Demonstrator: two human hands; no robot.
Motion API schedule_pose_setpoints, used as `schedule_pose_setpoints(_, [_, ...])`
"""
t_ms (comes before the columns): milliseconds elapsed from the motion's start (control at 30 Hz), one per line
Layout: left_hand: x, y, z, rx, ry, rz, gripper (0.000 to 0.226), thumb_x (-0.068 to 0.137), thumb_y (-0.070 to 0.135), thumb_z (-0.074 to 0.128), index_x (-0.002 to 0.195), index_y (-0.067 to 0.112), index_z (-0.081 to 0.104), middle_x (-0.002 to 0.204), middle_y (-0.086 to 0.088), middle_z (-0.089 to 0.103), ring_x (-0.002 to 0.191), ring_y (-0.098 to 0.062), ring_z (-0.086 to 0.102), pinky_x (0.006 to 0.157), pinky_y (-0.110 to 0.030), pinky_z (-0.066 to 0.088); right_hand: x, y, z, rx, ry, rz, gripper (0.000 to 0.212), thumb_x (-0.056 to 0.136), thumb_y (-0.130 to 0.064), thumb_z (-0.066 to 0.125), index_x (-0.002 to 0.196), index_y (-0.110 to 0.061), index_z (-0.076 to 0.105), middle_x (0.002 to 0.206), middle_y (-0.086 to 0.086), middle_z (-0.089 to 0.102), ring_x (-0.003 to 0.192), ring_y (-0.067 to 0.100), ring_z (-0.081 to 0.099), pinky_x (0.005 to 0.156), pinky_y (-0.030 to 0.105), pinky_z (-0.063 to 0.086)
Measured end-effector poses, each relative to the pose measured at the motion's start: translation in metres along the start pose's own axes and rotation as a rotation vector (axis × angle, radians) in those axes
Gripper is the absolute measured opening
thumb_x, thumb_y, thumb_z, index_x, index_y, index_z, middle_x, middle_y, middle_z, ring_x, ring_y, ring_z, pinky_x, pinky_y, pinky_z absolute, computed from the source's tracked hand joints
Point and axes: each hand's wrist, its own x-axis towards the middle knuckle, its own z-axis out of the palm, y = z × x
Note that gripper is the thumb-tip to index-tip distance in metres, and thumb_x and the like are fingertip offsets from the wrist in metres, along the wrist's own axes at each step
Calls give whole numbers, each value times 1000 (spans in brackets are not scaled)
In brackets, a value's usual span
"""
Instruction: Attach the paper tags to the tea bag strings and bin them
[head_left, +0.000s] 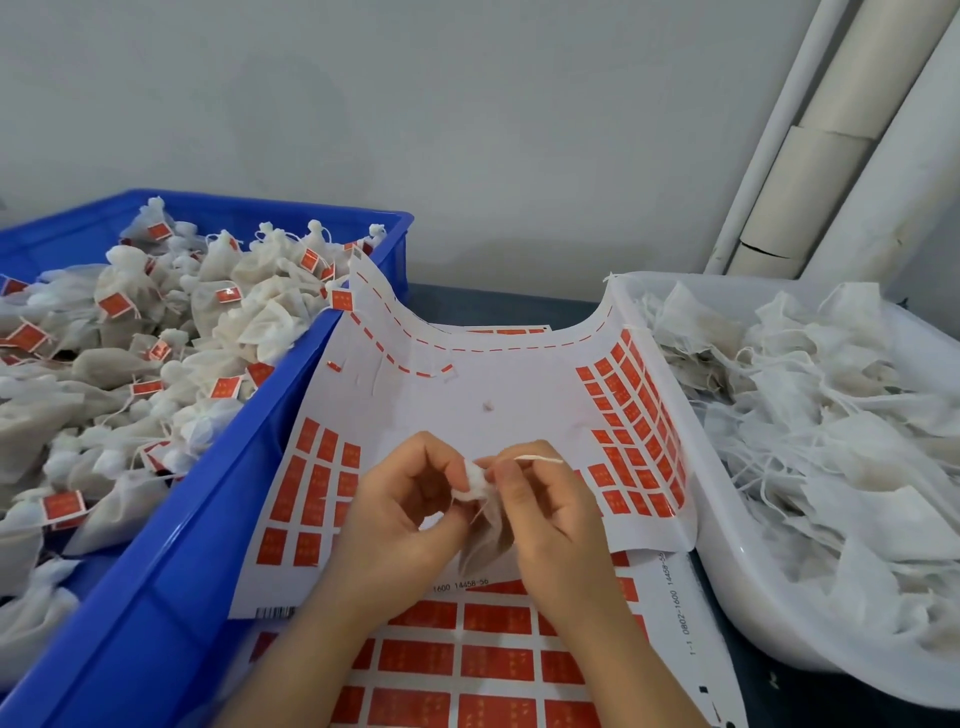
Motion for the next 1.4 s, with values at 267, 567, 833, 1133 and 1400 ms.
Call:
schedule_pose_setpoints(267, [-3, 0, 10, 390, 172, 181, 32, 72, 10, 66, 86, 34, 50, 90, 11, 59, 78, -4, 58, 66, -8, 47, 0, 5, 2, -158, 83, -55, 16, 85, -46, 38, 81, -37, 50, 85, -30, 57, 81, -6, 56, 64, 6, 45])
schedule_pose_setpoints(567, [1, 1, 3, 474, 239, 238, 18, 73, 10, 66, 75, 23, 54, 74, 13, 56, 70, -5, 54, 58, -13, 47, -2, 0, 6, -18, 166, -22, 19, 82, -48, 38, 81, -33, 51, 87, -28, 56, 85, -9, 55, 64, 3, 42])
schedule_pose_setpoints(833, [-1, -2, 2, 643, 192, 367, 8, 76, 9, 69, 69, 4, 67, 73, 0, 63, 73, -3, 54, 65, -5, 43, 0, 3, 5, 38, 157, 28, 26, 82, -48, 43, 76, -26, 55, 74, -13, 60, 69, -1, 58, 58, 8, 45])
schedule_pose_setpoints(1133, [-2, -5, 5, 707, 187, 275, 16, 79, 17, 65, 85, 6, 75, 76, -3, 67, 67, -9, 61, 57, -15, 52, -2, 1, 5, 17, 246, -23, 20, 77, -50, 47, 80, -33, 57, 83, -26, 61, 82, -4, 59, 59, 6, 46])
schedule_pose_setpoints(1400, [2, -3, 2, -108, -31, -325, 22, 88, 16, 52, 91, 20, 73, 74, -1, 62, 67, -16, 55, 57, -20, 46, -2, -1, 7, -41, 152, -78, 10, 80, -40, 55, 79, -34, 63, 75, -19, 65, 74, 3, 61, 61, 12, 47])
